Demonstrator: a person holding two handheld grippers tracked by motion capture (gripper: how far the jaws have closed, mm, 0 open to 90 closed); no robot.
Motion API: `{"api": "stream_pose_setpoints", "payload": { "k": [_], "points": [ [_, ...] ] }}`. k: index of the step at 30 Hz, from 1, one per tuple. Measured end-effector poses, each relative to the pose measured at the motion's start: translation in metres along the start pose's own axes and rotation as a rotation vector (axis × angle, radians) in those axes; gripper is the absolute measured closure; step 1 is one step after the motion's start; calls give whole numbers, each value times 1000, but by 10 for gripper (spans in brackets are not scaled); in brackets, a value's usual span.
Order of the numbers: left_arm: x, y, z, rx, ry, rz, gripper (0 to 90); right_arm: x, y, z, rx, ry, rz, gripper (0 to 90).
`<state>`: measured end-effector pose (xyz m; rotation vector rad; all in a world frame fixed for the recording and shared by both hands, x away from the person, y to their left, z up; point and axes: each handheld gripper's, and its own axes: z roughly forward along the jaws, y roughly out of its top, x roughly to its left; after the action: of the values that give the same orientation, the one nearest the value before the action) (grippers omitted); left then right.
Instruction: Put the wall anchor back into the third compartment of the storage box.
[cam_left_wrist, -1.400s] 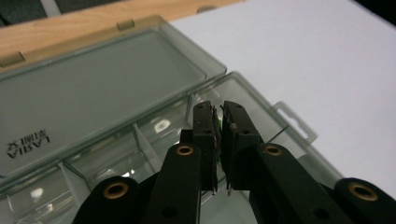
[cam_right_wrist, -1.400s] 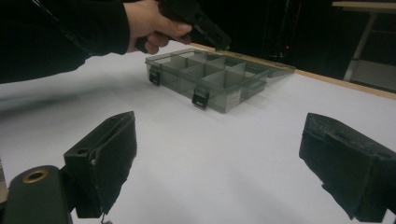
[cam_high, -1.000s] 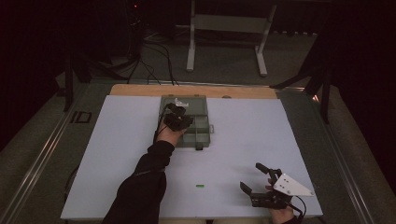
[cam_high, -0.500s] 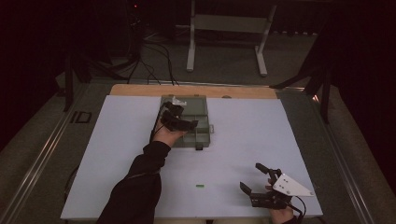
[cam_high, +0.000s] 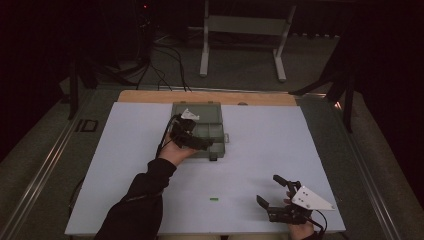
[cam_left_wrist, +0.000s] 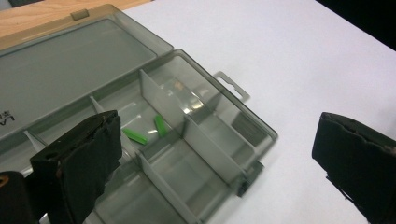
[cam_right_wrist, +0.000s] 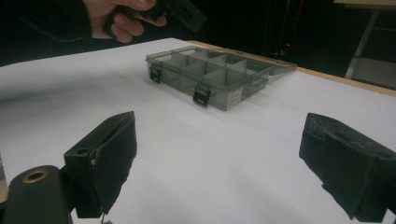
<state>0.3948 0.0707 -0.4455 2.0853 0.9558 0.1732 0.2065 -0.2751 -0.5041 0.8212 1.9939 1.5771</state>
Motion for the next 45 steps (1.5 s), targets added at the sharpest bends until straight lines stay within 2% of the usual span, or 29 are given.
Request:
{"api": "stream_pose_setpoints", "payload": {
  "k": [4, 9, 19, 23, 28, 38, 45],
  "points": [
    [-9, -7, -5, 15, -27, 26, 16, 0, 0, 0, 1, 2, 1, 112],
    [-18, -16, -14, 7, -66, 48, 16, 1, 0, 1, 3, 0, 1, 112],
    [-46, -35, -34, 11, -146, 144, 16, 1, 0, 1, 4, 0, 0, 112],
    [-54, -46, -38, 19, -163, 177, 16, 1, 0, 1, 3, 2, 5, 112],
    [-63, -59, -37, 27, -199, 189, 19, 2, 0, 1, 4, 2, 1, 112],
    [-85, -76, -29, 32, -245, 257, 30, 3, 0, 1, 3, 5, -1, 112],
    [-87, -85, -23, 56, -273, 288, 103, 3, 1, 1, 4, 7, -4, 112]
  ]
}}
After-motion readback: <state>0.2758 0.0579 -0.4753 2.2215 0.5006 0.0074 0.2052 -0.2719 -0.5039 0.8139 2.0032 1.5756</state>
